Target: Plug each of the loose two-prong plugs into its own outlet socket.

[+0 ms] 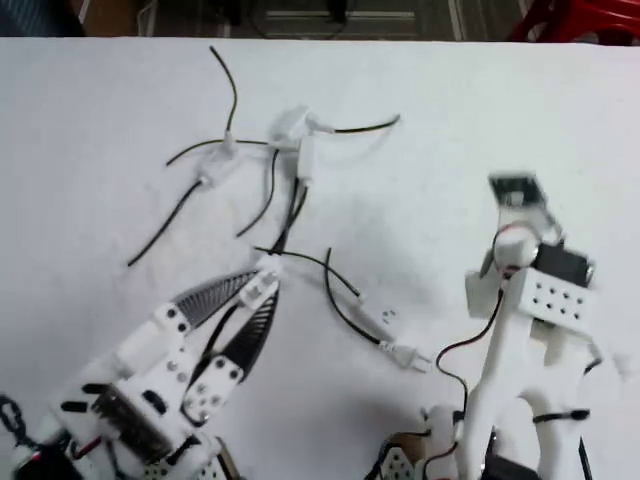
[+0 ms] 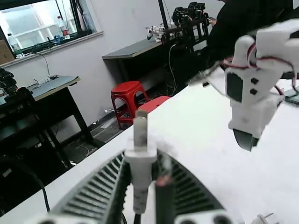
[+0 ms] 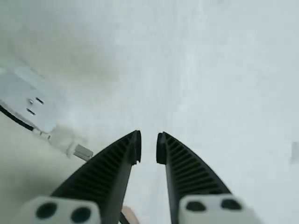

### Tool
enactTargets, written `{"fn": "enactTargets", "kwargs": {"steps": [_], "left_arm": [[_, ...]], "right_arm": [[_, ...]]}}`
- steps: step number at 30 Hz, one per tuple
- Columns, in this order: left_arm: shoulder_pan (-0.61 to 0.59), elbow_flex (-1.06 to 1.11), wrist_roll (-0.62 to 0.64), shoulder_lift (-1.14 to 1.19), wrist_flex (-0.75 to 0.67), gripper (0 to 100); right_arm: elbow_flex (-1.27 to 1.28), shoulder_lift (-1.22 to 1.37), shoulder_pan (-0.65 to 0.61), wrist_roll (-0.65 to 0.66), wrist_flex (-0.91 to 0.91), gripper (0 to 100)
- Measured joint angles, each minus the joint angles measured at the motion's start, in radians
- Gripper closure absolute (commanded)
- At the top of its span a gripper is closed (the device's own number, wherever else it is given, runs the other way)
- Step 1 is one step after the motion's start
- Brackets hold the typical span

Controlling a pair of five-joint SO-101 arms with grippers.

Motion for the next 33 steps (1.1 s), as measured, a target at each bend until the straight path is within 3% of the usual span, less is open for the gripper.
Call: {"fn": "enactTargets", "kwargs": {"steps": [7, 14, 24, 33], "left_arm": [[0.000, 0.155, 0.006, 0.000, -0.235, 98], [0.000, 0.275, 0.143, 0.002, -0.397, 98], [0.000, 0.370, 0.161, 0.009, -0.519, 98], [0.000, 0.370, 0.161, 0.009, -0.531, 98]], "right_arm": [[-0.574, -0.078, -0.265, 0.000, 0.222, 93.1], [-0.945, -0.161, -0.609, 0.000, 0.264, 93.2], [-1.000, -0.276, -1.174, 0.000, 0.264, 93.3], [-0.868, -0.129, -1.244, 0.002, 0.206, 96.7]]}}
